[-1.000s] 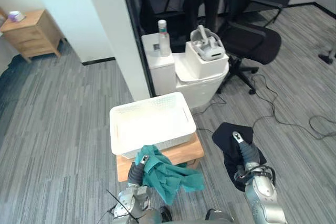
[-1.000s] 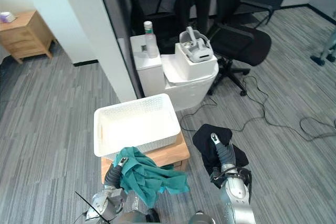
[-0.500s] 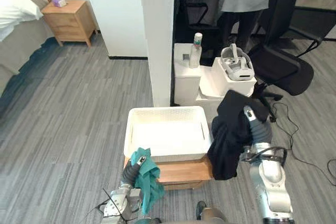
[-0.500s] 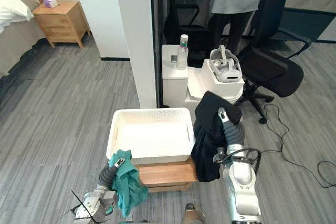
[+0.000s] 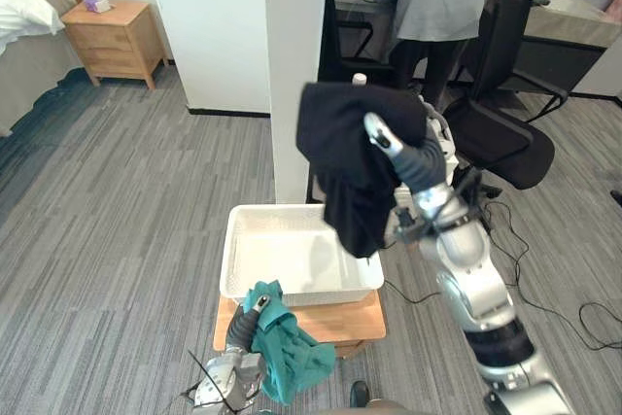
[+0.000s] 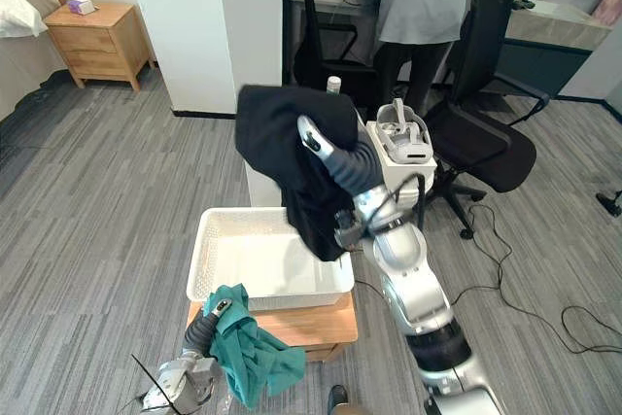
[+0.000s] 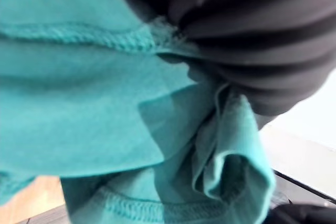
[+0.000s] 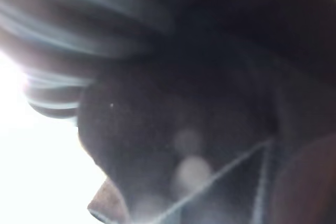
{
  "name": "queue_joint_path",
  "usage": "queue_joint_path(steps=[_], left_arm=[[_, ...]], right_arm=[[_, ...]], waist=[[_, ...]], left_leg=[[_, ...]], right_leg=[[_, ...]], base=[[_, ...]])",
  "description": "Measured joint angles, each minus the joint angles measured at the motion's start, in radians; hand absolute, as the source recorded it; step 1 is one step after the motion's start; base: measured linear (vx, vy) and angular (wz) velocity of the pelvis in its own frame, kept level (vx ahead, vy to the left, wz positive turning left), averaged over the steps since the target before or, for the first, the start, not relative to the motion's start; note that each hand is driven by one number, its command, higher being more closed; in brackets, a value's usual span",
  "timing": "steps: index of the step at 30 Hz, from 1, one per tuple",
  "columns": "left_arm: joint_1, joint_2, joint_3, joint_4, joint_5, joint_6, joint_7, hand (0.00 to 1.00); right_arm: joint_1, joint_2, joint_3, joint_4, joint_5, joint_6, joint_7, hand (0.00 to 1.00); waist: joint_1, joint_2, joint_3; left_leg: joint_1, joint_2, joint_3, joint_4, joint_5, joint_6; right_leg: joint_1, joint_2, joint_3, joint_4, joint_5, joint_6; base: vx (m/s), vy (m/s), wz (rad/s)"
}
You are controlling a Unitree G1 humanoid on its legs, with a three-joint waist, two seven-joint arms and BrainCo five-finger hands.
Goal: Tidy the bed and pick cloth on bed and put in laundry
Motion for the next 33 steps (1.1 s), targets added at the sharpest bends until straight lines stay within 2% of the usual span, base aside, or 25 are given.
queue_joint_path(steps=[3,7,10,13,14,18,22,24,28,31,33], left_arm=[[-0.013,-0.001,-0.002,0.007,-0.012,0.0,0.015,1.0],[-0.012,0.008,-0.002,0.009,-0.039,0.0,0.016,1.0],[-0.014,0.03,-0.002,0.002,-0.064,-0.001,0.014,1.0],[-0.013,0.054,-0.002,-0.045,-0.089,-0.007,0.011,1.0],[-0.014,0.058,-0.001,-0.075,-0.1,-0.012,0.004,1.0],[-0.015,0.087,0.001,-0.176,-0.165,-0.039,-0.039,1.0],[-0.011,0.1,0.006,-0.198,-0.187,-0.041,-0.076,1.0],[-0.009,0.101,0.007,-0.205,-0.187,-0.041,-0.083,1.0],[0.004,0.107,0.008,-0.237,-0.187,-0.042,-0.117,1.0],[0.012,0.108,0.008,-0.237,-0.187,-0.042,-0.124,1.0],[0.015,0.108,0.008,-0.237,-0.187,-0.042,-0.138,1.0]], right_arm=[[-0.13,-0.007,0.042,0.13,-0.001,0.004,-0.02,1.0],[-0.199,0.0,0.098,0.231,-0.02,0.003,-0.021,1.0],[-0.266,0.003,0.103,0.434,-0.038,0.013,-0.023,1.0],[-0.327,-0.005,0.09,0.596,-0.076,0.041,-0.047,1.0],[-0.361,-0.008,0.082,0.644,-0.083,0.045,-0.056,1.0],[-0.413,-0.07,0.006,0.653,-0.101,0.048,-0.069,1.0],[-0.404,-0.139,-0.071,0.653,-0.098,0.059,-0.085,1.0],[-0.377,-0.154,-0.118,0.65,-0.096,0.059,-0.088,1.0],[-0.203,-0.183,-0.233,0.599,-0.051,0.058,-0.098,1.0],[-0.083,-0.181,-0.25,0.585,-0.03,0.058,-0.101,1.0],[-0.012,-0.17,-0.25,0.541,-0.031,0.058,-0.092,1.0]], waist=[[0.01,0.002,-0.002],[0.015,0.0,-0.004],[0.022,-0.002,-0.006],[0.039,0.012,0.01],[0.039,0.03,0.029],[0.039,0.099,0.093],[0.03,0.138,0.125],[0.023,0.149,0.133],[0.008,0.173,0.156],[-0.016,0.181,0.16],[-0.02,0.183,0.162]], left_leg=[[0.001,-0.004,-0.007,-0.029,0.026,0.003],[-0.003,-0.01,-0.028,-0.048,0.043,0.003],[-0.025,-0.013,-0.051,-0.053,0.049,0.003],[-0.067,-0.018,-0.072,-0.053,0.071,0.001],[-0.085,-0.019,-0.084,-0.051,0.079,0.001],[-0.152,-0.036,-0.108,-0.052,0.1,0.0],[-0.177,-0.036,-0.103,-0.049,0.102,0.0],[-0.183,-0.036,-0.102,-0.049,0.102,0.0],[-0.176,-0.036,-0.096,-0.046,0.105,0.005],[-0.171,-0.036,-0.087,-0.046,0.105,0.004],[-0.168,-0.036,-0.078,-0.046,0.103,0.003]], right_leg=[[-0.002,0.0,-0.013,-0.017,0.037,-0.004],[-0.003,-0.003,-0.03,-0.023,0.045,-0.011],[-0.008,-0.007,-0.042,-0.032,0.047,-0.014],[-0.034,-0.01,-0.067,-0.032,0.048,-0.016],[-0.046,-0.015,-0.076,-0.032,0.055,-0.025],[-0.095,-0.037,-0.098,-0.032,0.056,-0.026],[-0.119,-0.038,-0.096,-0.032,0.057,-0.025],[-0.126,-0.038,-0.095,-0.032,0.057,-0.024],[-0.126,-0.038,-0.092,-0.033,0.057,-0.024],[-0.128,-0.038,-0.088,-0.038,0.058,-0.023],[-0.127,-0.037,-0.08,-0.043,0.058,-0.023]], base=[[-0.08,-0.022,0.14],[-0.07,-0.033,0.13],[-0.08,-0.051,0.23],[-0.08,-0.062,0.3],[-0.12,-0.047,0.39],[-0.1,-0.028,0.28],[-0.05,-0.016,0.0],[0.0,0.0,0.0],[0.02,0.006,-0.03],[0.04,0.007,-0.07],[0.0,-0.008,-0.12]])
